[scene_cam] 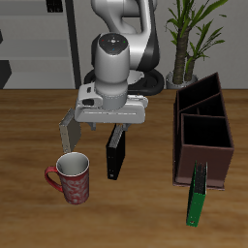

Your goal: Place the black book into the left desk caddy's left compartment

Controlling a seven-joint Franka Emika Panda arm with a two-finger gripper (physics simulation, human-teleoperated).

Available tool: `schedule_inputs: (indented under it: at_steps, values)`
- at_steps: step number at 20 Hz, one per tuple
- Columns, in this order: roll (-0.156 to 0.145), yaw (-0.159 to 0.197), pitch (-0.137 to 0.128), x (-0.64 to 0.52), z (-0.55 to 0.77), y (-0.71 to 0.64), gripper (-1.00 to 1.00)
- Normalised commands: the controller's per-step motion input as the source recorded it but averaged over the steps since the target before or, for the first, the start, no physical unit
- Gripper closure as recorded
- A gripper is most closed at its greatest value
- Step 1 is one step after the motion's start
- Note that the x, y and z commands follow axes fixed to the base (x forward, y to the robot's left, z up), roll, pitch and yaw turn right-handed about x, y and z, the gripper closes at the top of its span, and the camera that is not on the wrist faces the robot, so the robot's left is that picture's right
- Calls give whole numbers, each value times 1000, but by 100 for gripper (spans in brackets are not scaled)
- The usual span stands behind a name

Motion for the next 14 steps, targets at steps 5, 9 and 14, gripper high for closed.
schedule_inputs:
  at_steps: [5, 9, 14]
  values:
    - [25, 8, 22, 51, -238, 146, -100]
    - [-12, -7, 36, 57, -304, 3, -100]
    - [-25, -23, 37, 40, -296, -54, -100]
